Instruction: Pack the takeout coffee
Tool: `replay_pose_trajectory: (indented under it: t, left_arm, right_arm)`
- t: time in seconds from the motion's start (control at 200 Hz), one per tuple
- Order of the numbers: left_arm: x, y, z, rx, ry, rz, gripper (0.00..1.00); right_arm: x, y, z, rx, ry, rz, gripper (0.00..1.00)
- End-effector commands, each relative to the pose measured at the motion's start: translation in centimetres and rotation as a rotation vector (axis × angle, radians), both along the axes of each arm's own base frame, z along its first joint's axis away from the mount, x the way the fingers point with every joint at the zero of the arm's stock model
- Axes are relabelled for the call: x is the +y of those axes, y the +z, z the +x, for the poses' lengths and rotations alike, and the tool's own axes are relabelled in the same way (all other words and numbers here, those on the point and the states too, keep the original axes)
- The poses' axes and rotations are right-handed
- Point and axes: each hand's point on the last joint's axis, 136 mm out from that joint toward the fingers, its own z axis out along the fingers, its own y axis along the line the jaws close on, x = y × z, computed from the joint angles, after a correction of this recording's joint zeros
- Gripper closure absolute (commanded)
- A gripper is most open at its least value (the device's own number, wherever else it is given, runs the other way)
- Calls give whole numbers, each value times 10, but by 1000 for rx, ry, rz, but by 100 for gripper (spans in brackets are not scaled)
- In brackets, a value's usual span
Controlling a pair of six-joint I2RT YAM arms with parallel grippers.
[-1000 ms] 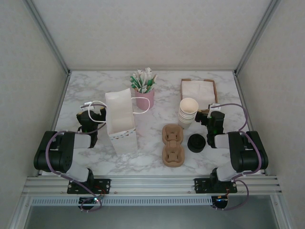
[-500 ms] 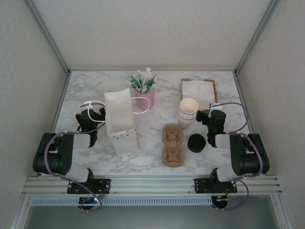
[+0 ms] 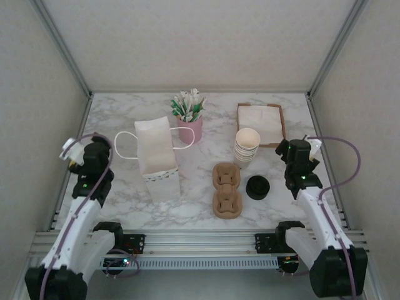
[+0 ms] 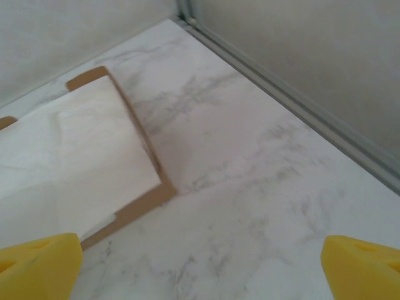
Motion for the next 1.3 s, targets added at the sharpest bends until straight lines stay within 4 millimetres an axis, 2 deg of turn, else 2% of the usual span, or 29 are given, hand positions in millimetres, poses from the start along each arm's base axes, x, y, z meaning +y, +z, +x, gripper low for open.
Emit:
replay_pose_trajectory:
  t: [0.0,0.07,0.145,0.225,0.32,0.375,0.45,0.566,0.616,0.676,0.766,0.821,0.911,0.991,1.096,1.296]
  left_arm:
    - [17,-23,-64,39,188,-109,0]
    - [8,-16,-68,-21,106,-145,0]
    - [13,-7,-89,-68,133,-153,0]
    - [18,11,-111,-112,165,-149,0]
    - [17,38,-121,-142,128,-124,0]
    - [9,59,-116,-156,48,-112,0]
    - [-17,90,-92,-164,-157,-97,0]
    - [-78,125,-53,-116,-534,-141,0]
    - [-107,138,-41,-89,-700,-172,5]
    - [-142,142,-28,-39,-887,-234,14]
    - [-174,142,-20,17,-1050,-310,25]
    - [-183,140,-19,42,-1090,-314,31]
    - [-190,143,-23,35,-1123,-288,35]
    - [-201,150,-26,-1,-1171,-275,36]
    - [-218,156,-30,-7,-1242,-258,35]
    - [-236,163,-32,7,-1317,-233,36]
  right_arm:
    - [-7,1,-43,90,-129,113,1]
    - [0,18,-48,75,-99,160,1]
    - [8,39,-52,66,-63,200,1]
    - [19,59,-53,66,-6,238,1]
    - [35,81,-50,69,87,276,5]
    - [47,96,-45,70,156,301,10]
    - [65,111,-38,84,252,342,20]
    - [95,126,-29,130,387,407,27]
    - [109,128,-26,158,443,409,27]
    - [121,127,-24,206,483,356,30]
    - [128,119,-21,283,483,258,34]
    - [129,111,-18,325,473,219,41]
    - [131,100,-15,360,455,182,47]
    - [137,92,-10,371,461,176,48]
    - [144,86,-4,382,468,165,56]
    - [145,72,7,405,449,136,58]
